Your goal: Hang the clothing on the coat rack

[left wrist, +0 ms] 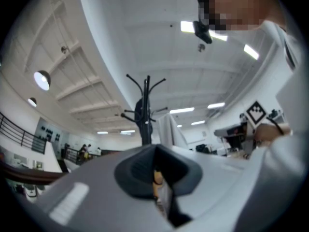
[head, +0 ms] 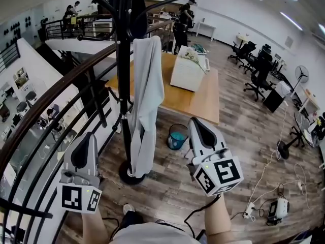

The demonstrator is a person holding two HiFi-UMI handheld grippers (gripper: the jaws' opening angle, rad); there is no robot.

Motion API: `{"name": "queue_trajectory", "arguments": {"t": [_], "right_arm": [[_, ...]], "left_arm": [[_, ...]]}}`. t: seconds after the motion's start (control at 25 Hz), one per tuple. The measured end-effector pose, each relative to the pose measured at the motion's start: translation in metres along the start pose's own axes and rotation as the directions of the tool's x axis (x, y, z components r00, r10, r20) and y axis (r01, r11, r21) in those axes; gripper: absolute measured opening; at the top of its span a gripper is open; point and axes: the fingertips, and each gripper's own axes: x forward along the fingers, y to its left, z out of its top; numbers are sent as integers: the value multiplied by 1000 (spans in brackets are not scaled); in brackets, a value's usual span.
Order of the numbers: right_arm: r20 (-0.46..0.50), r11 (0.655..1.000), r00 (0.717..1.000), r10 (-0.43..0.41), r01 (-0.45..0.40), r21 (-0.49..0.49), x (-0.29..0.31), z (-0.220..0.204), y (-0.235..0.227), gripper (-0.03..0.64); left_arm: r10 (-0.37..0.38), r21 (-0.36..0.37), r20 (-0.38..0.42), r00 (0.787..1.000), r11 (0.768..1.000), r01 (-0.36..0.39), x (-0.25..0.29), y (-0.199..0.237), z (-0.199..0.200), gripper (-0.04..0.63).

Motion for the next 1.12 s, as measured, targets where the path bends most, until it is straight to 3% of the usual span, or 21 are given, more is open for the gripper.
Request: {"name": "queue_trajectory", "arguments": {"t": [1.12], "right_arm": [[-54, 998, 999, -3, 7, 70, -61, -46, 4, 0]], "left_arm": [[38, 1, -65, 997, 999, -38, -42, -38, -8, 7]]}}
